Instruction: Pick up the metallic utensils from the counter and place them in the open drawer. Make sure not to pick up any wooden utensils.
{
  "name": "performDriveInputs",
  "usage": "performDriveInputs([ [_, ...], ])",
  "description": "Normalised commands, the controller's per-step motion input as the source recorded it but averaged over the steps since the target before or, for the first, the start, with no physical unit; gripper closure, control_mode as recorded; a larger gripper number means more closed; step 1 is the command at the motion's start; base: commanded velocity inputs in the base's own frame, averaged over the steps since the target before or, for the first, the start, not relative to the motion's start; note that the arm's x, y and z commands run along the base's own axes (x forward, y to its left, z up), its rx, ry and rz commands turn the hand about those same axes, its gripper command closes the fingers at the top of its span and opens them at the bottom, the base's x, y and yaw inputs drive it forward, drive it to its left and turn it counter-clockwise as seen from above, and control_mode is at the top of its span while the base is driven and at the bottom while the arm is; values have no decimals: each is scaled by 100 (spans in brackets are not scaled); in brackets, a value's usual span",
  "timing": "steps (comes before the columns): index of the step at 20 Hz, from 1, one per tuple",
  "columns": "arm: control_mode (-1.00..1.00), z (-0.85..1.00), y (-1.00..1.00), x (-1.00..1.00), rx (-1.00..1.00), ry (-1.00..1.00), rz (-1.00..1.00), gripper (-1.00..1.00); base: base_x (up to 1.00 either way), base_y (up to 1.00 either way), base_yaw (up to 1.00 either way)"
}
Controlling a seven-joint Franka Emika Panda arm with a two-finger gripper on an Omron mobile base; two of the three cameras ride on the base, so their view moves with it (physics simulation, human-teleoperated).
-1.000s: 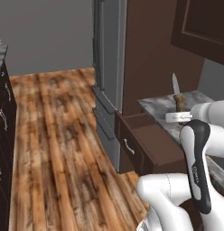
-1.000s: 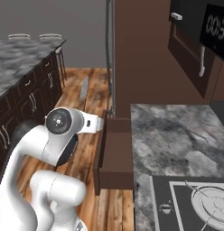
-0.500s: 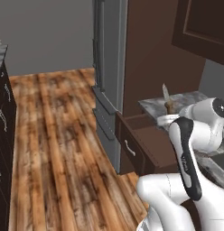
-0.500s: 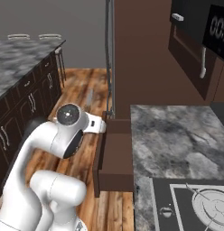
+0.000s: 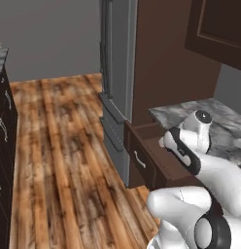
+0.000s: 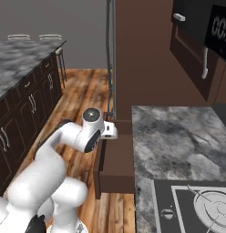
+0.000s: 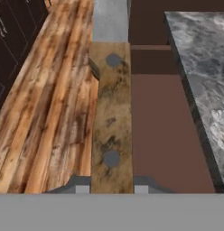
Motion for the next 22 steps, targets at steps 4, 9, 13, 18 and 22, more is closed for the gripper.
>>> performDriveInputs([
  [4,-100,-83,-36,71,-1,4,17,100,0,0,0],
  [9,-100,-77,-6,67,-5,20,3,100,0,0,0],
  [13,-100,-34,0,45,0,8,0,100,0,0,0],
  [18,-100,-48,-4,58,0,0,4,100,0,0,0],
  [22,-100,-46,-11,56,0,1,3,100,0,0,0],
])
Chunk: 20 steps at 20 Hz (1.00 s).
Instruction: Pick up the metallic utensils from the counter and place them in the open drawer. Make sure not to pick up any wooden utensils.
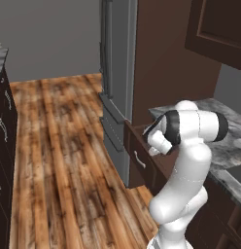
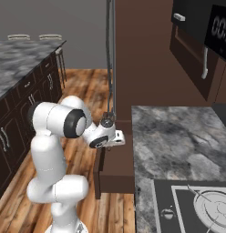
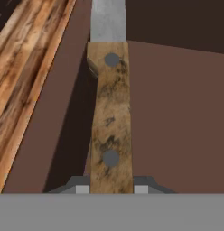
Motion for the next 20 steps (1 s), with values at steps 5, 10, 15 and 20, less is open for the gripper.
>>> performDriveInputs([
  [5,-100,-63,3,7,0,0,1,100,0,0,0],
  [10,-100,-44,4,8,0,3,0,100,0,0,0],
  [15,-100,-82,91,-24,-1,4,0,100,0,0,0],
  [20,-100,-53,100,-37,-7,15,0,100,0,0,0],
])
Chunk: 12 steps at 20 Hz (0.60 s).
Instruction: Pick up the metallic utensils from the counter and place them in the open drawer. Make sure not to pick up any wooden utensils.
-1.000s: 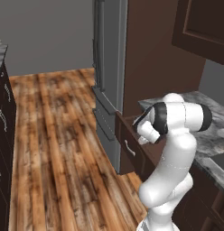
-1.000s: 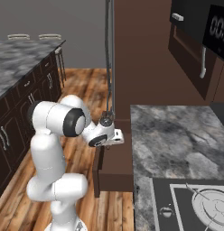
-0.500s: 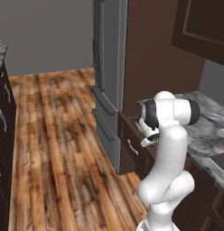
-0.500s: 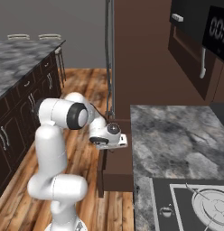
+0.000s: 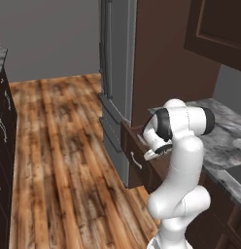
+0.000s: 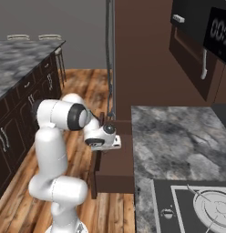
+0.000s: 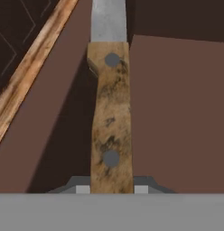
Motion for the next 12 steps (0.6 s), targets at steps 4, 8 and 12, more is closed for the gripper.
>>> performDriveInputs([
  [4,-100,-48,100,-51,-8,28,2,100,0,0,0],
  [8,-100,-48,100,-73,-2,28,4,100,0,0,0],
  [12,-100,-28,100,-99,-1,18,6,100,0,0,0],
])
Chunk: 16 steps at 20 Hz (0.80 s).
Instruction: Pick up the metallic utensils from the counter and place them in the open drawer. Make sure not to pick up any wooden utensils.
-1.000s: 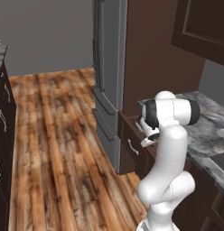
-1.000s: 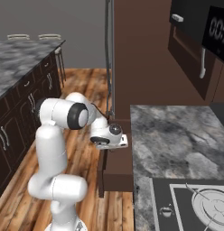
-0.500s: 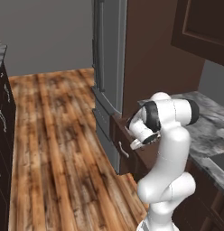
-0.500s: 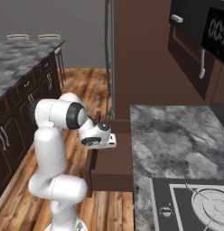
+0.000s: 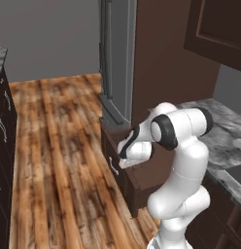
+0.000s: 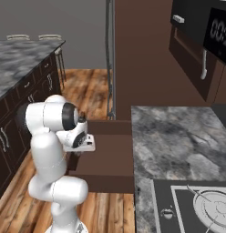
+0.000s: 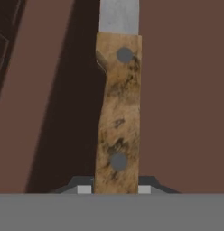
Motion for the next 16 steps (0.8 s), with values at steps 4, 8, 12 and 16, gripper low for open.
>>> performDriveInputs([
  [4,-100,17,45,-67,-13,4,2,100,0,0,0],
  [8,-100,65,-68,0,0,0,7,100,0,0,0],
  [12,-100,26,-86,4,0,3,8,100,0,0,0],
  [16,-100,-6,-52,39,0,0,2,100,0,0,0],
])
